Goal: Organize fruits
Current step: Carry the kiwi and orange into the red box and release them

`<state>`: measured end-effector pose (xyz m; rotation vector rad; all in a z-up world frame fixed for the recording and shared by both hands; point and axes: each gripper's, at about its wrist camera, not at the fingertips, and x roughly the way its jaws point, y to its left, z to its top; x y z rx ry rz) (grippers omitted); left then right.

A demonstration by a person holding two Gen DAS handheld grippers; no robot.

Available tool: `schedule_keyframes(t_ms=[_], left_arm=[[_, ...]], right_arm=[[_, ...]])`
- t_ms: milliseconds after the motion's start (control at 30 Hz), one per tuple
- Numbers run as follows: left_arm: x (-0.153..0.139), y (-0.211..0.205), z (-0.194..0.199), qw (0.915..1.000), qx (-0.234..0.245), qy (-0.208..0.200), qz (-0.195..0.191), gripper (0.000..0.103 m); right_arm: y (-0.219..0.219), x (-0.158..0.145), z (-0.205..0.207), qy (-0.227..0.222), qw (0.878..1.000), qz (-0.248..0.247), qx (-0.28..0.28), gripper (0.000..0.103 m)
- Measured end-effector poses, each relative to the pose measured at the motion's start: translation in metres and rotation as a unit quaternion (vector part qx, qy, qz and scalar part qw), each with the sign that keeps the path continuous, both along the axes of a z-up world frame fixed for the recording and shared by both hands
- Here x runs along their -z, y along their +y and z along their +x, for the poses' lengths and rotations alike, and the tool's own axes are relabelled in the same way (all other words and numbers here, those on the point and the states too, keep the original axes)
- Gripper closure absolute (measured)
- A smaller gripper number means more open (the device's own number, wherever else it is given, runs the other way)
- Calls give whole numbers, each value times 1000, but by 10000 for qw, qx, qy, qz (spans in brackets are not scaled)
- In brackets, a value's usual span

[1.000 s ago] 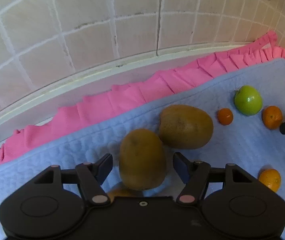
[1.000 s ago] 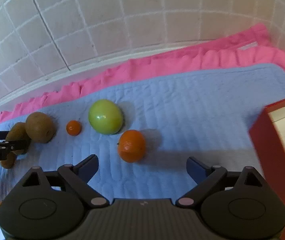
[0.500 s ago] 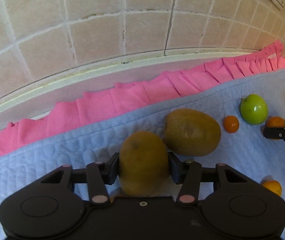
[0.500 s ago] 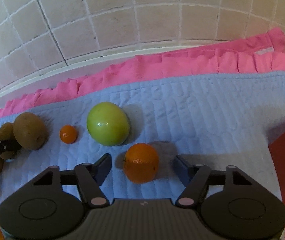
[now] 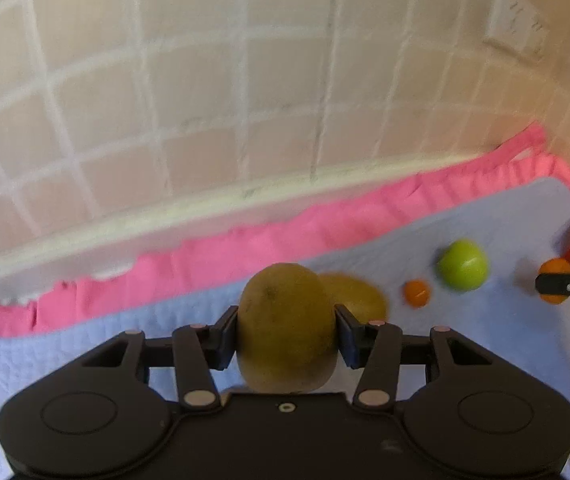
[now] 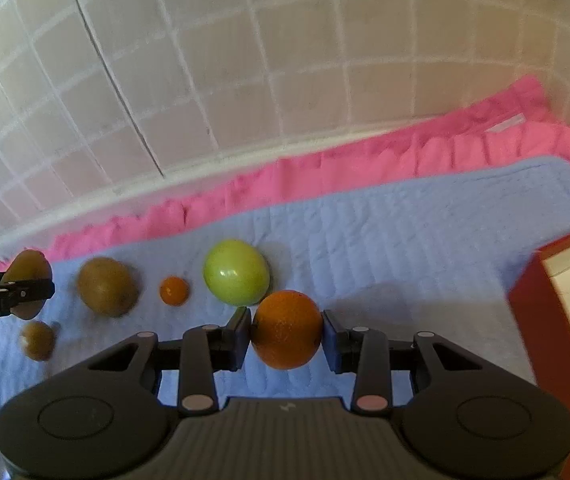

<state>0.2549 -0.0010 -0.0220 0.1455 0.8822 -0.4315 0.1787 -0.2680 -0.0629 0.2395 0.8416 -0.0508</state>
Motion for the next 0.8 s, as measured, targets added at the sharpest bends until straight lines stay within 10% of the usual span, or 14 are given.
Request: schedule_keyframes(t_ms=[433, 800], left_arm=[[-105, -148, -52, 9751, 1714, -862, -1111, 44], [-75, -326, -110, 9372, 3258, -339, -1198, 44]], right_arm=[[-115, -102, -114, -1208, 9847, -213, 1239, 63], [-251, -89, -217, -1022, 9571, 127, 2708, 63]])
